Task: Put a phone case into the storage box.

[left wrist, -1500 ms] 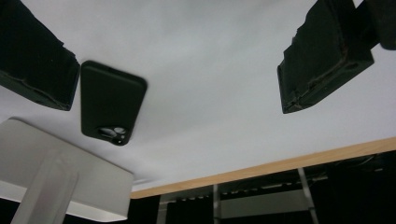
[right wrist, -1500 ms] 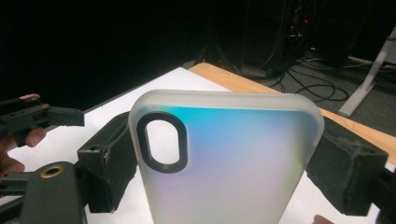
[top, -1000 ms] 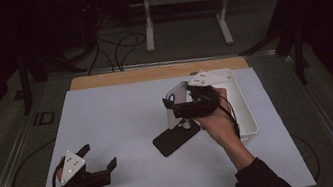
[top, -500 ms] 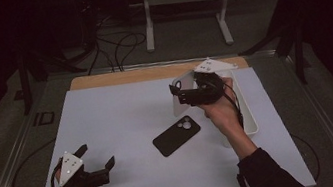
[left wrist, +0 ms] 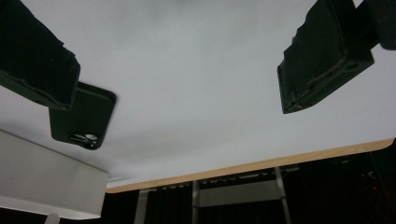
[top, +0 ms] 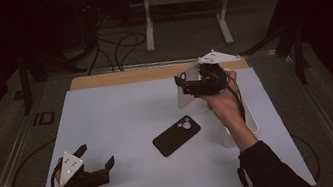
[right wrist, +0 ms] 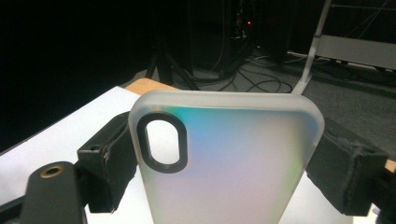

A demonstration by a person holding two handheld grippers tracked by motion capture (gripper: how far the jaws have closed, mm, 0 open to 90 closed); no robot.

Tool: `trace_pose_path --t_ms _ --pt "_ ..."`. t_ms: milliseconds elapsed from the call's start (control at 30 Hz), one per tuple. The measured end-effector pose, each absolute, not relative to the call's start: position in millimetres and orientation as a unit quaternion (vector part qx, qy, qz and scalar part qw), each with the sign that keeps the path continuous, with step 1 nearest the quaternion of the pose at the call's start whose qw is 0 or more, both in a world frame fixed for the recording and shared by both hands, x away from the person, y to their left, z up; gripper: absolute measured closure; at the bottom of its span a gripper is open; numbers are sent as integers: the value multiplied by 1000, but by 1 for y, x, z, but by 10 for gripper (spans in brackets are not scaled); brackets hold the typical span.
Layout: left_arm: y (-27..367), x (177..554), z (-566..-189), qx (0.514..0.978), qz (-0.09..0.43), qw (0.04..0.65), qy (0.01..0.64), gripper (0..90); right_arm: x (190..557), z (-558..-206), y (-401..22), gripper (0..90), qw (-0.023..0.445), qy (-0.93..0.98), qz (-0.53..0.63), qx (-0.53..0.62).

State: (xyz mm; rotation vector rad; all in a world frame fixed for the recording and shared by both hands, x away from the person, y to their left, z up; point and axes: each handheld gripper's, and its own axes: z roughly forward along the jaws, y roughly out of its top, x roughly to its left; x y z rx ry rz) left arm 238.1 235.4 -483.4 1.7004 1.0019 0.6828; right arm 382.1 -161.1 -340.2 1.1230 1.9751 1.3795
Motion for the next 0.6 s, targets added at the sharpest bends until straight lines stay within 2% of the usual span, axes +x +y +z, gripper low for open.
trace_pose_path --t_ms 600 --pt "235 238 -483 705 284 501 414 0 396 -337 -177 163 254 711 493 432"
